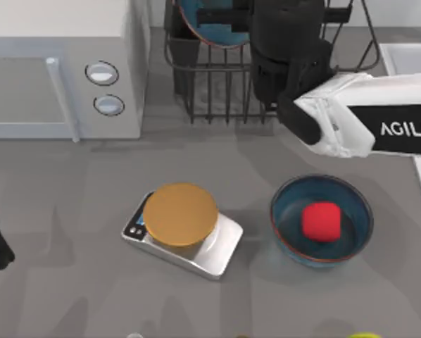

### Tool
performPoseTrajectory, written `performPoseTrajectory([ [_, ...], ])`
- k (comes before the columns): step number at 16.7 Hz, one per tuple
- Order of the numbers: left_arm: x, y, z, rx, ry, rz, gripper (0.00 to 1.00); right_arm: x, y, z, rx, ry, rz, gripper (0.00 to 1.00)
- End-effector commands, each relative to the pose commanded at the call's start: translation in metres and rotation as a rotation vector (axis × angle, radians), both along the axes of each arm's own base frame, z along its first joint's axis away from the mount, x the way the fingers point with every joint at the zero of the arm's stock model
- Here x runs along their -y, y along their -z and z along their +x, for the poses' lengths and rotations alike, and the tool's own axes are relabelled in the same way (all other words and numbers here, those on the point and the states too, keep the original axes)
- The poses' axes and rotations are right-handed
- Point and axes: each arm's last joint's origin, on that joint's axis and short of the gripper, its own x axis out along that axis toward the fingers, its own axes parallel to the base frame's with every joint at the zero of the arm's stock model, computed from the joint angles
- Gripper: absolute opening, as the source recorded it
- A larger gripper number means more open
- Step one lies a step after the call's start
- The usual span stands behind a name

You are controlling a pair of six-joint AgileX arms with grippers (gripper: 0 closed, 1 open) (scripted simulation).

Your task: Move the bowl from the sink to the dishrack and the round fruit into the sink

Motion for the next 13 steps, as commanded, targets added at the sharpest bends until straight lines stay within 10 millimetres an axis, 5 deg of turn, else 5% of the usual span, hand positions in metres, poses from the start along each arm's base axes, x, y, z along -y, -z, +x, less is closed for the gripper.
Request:
performPoseTrajectory([
  [7,0.0000,0.0000,0.0000,0.000,0.000,0.000,1.00,0.0000,0.0000,0.0000,0.000,0.000,0.000,0.98],
  [13,0.0000,0.0000,0.0000,0.000,0.000,0.000,1.00,0.0000,0.0000,0.0000,0.000,0.000,0.000,1.00],
])
